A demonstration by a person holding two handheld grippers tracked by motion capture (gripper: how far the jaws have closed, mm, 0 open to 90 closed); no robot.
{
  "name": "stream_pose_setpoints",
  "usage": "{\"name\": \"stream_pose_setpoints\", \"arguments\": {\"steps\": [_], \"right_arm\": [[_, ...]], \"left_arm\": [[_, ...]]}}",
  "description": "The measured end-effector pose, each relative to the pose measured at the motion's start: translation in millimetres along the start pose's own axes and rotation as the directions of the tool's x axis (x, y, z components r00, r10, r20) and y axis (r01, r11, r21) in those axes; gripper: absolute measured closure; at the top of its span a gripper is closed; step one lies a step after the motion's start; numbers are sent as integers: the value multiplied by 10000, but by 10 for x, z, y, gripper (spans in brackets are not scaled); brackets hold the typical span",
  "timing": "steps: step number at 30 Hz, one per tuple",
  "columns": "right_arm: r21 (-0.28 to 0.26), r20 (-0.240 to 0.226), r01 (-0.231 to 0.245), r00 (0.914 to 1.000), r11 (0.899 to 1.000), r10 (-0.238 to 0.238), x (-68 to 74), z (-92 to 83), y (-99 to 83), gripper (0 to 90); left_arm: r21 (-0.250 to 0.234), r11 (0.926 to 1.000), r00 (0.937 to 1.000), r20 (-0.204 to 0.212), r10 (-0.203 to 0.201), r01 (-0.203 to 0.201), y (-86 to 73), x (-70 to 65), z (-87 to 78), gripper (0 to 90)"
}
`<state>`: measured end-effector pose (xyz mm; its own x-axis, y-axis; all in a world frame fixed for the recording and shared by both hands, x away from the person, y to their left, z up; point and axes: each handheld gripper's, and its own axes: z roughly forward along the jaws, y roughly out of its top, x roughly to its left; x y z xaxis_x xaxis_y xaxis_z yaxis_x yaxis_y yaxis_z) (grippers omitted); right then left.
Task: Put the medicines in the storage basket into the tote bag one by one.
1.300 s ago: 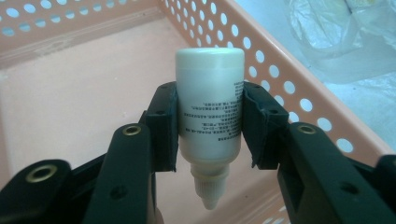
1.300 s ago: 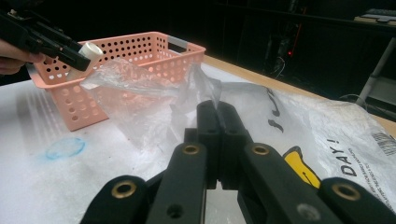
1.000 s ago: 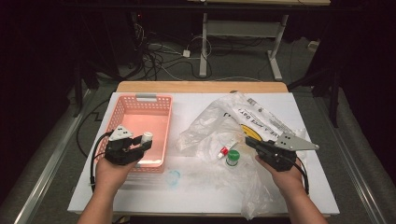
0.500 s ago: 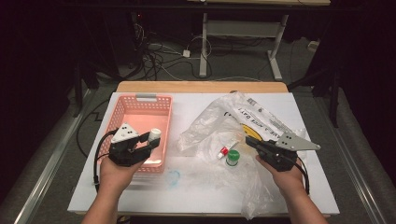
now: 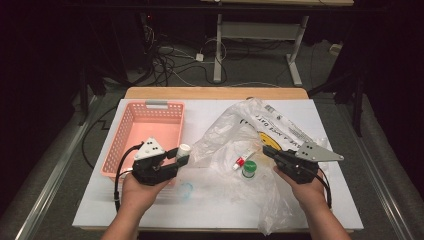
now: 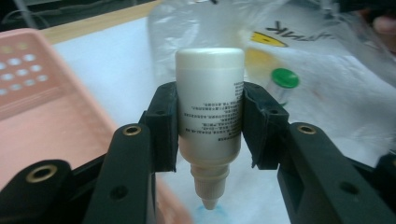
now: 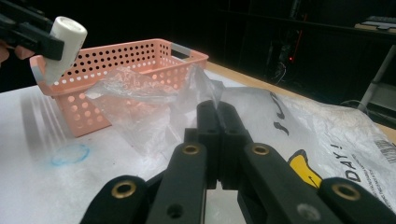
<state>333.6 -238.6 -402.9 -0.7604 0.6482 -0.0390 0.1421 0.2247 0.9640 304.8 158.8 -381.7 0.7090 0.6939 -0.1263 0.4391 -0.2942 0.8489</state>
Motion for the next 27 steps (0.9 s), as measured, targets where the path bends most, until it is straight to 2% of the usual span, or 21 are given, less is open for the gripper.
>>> {"name": "stream_pose_setpoints", "arguments": {"steps": [4, 5, 6, 9, 13, 16, 19, 27], "right_arm": [[21, 1, -21, 10000, 10000, 21, 4, 13, 1, 900], [19, -2, -18, 10000, 10000, 18, 3, 14, 1, 900], [12, 1, -21, 10000, 10000, 21, 3, 14, 2, 900], [4, -14, -72, 10000, 10000, 72, 2, 18, 1, 900], [13, -67, -72, 10000, 10000, 72, 3, 33, -2, 900], [42, -85, -63, 9999, 10000, 64, 9, 43, -1, 900], [17, -91, -27, 10000, 10000, 28, 19, 49, 5, 900], [60, -98, -71, 9999, 10000, 71, 28, 63, 5, 900]], "left_arm": [[220, 9992, 9988, 365, 336, -344, 16, -165, 153, 583], [220, 9992, 9988, 365, 336, -344, 16, -165, 153, 583], [317, 9983, 9976, 500, 473, -489, 31, -235, 236, 583], [311, 9982, 9969, 616, 488, -508, 50, -285, 311, 582], [392, 9969, 9945, 828, 643, -677, 101, -394, 494, 582], [459, 9935, 9903, 963, 997, -1045, 114, -457, 624, 582], [822, 9912, 9904, 1001, 949, -1033, 107, -464, 783, 582], [914, 9906, 9912, 944, 927, -1014, 71, -503, 1053, 582]]}}
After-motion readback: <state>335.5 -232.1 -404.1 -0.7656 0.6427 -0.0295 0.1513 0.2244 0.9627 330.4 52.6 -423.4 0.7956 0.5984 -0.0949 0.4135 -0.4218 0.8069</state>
